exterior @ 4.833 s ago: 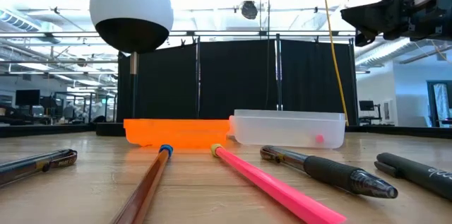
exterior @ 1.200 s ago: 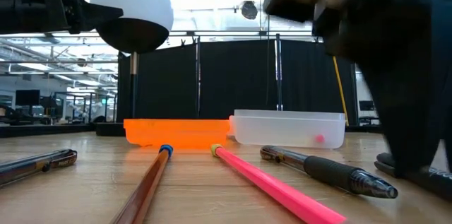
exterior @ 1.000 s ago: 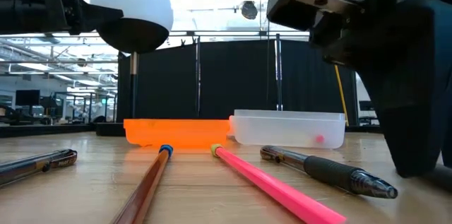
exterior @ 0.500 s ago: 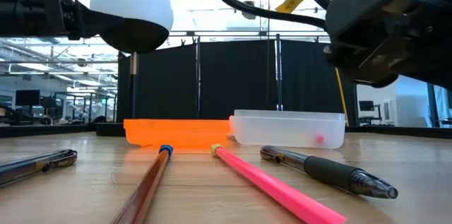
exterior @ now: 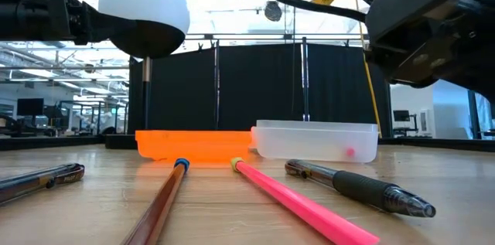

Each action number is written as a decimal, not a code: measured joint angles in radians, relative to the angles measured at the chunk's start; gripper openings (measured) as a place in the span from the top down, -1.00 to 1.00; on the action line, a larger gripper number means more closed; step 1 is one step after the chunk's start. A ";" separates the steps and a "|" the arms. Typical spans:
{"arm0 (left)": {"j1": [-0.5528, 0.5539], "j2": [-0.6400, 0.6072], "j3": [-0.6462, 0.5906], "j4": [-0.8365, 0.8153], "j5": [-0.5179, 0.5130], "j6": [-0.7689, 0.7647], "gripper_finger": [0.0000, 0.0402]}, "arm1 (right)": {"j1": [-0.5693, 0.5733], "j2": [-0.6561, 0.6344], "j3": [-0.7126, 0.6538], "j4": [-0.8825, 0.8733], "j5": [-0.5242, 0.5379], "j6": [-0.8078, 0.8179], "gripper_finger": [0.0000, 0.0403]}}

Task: Pick & place school supplies into a supply box
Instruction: Put the right black pen into the orange supply box

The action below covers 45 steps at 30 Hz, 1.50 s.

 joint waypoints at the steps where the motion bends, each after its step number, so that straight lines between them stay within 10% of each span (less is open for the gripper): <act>1: 0.000 0.000 0.000 0.000 0.000 0.000 0.77 | 0.000 0.000 0.000 0.000 0.002 0.000 0.34; 22: 0.000 0.000 0.000 0.024 0.000 0.007 0.77 | -0.080 -0.139 -0.008 -0.140 0.271 -0.186 0.34; 36: 0.000 0.000 0.000 0.014 0.000 0.028 0.77 | 0.127 -0.179 -0.002 0.268 0.224 0.398 0.34; 45: 0.000 0.000 0.000 0.003 0.000 0.023 0.77 | 0.115 -0.061 0.006 0.218 0.125 0.397 0.34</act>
